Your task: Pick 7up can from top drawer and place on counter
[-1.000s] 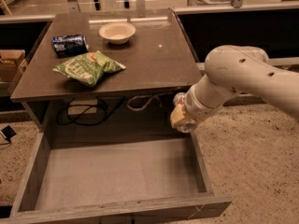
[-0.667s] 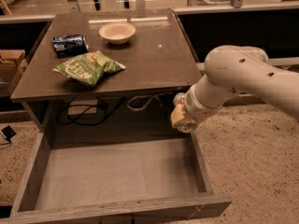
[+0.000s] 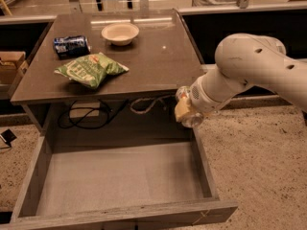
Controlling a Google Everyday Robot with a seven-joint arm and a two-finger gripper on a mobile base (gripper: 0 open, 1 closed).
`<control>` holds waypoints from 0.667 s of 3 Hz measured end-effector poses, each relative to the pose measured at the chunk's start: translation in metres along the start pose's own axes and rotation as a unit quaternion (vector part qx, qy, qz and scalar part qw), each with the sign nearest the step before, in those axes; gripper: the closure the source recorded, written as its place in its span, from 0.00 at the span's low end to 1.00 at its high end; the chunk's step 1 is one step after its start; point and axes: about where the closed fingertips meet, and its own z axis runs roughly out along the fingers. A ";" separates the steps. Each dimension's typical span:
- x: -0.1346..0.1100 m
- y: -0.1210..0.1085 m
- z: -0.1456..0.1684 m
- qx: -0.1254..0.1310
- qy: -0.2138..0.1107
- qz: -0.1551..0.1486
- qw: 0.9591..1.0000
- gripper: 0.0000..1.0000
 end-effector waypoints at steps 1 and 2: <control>-0.005 0.005 -0.018 0.001 -0.012 -0.007 1.000 1.00; -0.004 0.005 -0.018 0.001 -0.012 -0.008 1.000 1.00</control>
Offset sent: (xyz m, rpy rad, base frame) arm 0.0105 0.0029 0.2303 -0.0029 -0.3771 0.0118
